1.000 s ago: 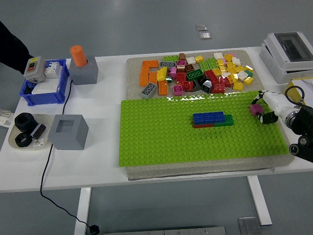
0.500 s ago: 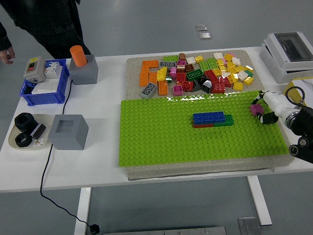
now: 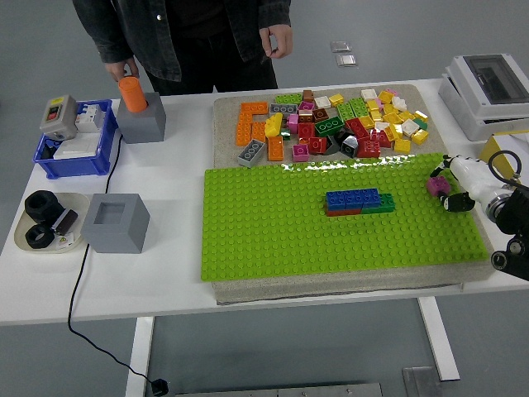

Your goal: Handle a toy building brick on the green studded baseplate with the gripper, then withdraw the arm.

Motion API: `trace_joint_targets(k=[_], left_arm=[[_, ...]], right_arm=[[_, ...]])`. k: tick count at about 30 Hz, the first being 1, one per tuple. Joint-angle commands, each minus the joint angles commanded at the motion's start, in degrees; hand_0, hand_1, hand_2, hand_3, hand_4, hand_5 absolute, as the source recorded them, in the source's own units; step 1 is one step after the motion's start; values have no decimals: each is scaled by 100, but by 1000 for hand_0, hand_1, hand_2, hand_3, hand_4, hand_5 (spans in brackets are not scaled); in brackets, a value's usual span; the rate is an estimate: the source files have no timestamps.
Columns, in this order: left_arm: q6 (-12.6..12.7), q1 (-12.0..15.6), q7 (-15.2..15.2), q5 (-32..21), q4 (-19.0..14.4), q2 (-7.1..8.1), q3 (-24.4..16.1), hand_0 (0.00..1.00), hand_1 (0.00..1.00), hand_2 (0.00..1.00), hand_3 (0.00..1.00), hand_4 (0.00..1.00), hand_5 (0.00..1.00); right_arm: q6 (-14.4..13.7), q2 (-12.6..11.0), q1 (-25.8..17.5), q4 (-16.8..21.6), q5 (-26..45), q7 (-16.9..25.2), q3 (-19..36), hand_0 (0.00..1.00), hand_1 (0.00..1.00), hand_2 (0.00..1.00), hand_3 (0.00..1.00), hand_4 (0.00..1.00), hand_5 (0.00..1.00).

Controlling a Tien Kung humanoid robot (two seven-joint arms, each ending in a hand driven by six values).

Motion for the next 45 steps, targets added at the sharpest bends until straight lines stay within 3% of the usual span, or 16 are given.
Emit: trace_joint_targets(k=[11, 16, 25, 34, 45], left_arm=[[5, 24, -6, 28, 2, -16, -22, 850, 891, 844, 619, 900, 434], [15, 59, 3, 46, -1, -26, -49, 850, 892, 843, 618, 899, 434], [14, 83, 11, 91, 2, -44, -72, 849, 892, 843, 619, 899, 434], [13, 89, 17, 94, 2, -35, -74, 849, 892, 843, 618, 899, 433], [7, 86, 4, 47, 4, -32, -45, 848, 892, 843, 618, 900, 433]], right_arm=[[-82, -50, -171, 155, -348, -164, 608, 998, 970, 963, 467, 577, 2], [-112, -88, -417, 498, -672, -431, 1112, 998, 971, 964, 469, 578, 2], [-240, 240, -1022, 1052, -1453, -973, 2126, 998, 971, 963, 472, 580, 2], [-300, 463, -1387, 1217, -1573, -1026, 2353, 998, 970, 961, 470, 587, 2], [-334, 512, -1683, 1448, -1698, -1046, 2500, 998, 971, 961, 473, 589, 2]])
